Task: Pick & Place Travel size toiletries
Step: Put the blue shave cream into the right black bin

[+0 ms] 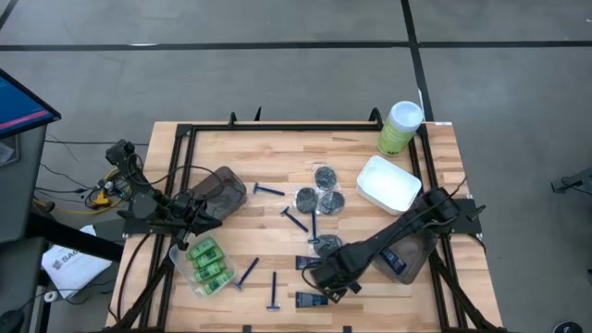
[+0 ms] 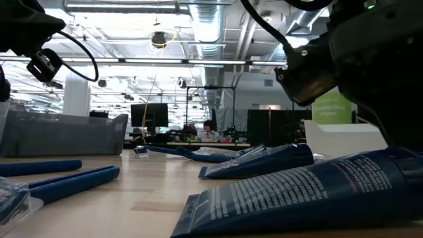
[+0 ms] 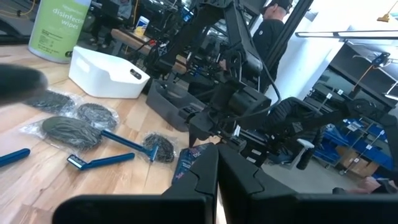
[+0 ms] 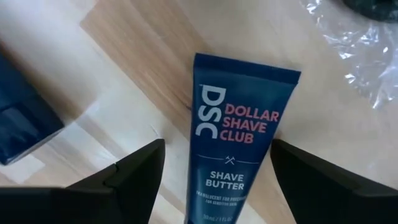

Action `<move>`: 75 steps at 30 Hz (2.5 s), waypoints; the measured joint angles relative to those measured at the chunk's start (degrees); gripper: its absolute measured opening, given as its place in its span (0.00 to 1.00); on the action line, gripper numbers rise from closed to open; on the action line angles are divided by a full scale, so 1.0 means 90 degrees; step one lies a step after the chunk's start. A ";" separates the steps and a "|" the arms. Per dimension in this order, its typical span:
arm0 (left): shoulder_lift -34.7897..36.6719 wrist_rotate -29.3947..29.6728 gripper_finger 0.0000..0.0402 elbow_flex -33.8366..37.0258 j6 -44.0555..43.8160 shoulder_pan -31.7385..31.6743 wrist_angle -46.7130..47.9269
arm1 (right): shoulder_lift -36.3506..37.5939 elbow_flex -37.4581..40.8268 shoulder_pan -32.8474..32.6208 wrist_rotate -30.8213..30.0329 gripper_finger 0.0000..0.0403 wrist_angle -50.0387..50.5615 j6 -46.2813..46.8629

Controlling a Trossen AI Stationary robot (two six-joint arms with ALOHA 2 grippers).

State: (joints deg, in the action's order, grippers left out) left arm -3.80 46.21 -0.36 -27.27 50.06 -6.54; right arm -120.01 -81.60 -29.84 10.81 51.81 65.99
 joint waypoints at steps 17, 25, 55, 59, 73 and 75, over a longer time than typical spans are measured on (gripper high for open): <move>-0.0001 0.0001 0.00 0.0000 0.0000 0.0000 -0.0001 | -0.0024 -0.0146 0.0080 0.0167 0.23 -0.0062 -0.0014; -0.0001 0.0001 0.00 0.0000 0.0000 0.0000 -0.0001 | 0.0089 -0.0134 0.0079 0.0320 0.13 -0.0243 0.0003; -0.0209 0.0004 0.00 0.0001 -0.0001 0.0002 -0.0043 | 0.1671 -0.0142 0.0557 -0.0443 0.06 0.1481 -0.0446; -0.0220 0.0004 0.00 0.0002 -0.0002 0.0000 -0.0052 | 0.1990 -0.0141 0.0587 -0.0782 0.05 0.2362 -0.0183; -0.0220 0.0001 0.00 0.0002 0.0000 0.0002 -0.0064 | 0.2804 0.0783 0.0250 -0.0963 0.05 0.3965 0.1309; -0.0220 0.0001 0.00 0.0000 0.0000 0.0002 -0.0069 | 0.2892 0.1126 0.0182 -0.0823 0.05 0.3857 0.1499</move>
State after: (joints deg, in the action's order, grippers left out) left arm -5.78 46.22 -0.36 -27.27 50.09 -7.16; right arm -93.98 -71.47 -28.20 3.41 86.53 79.48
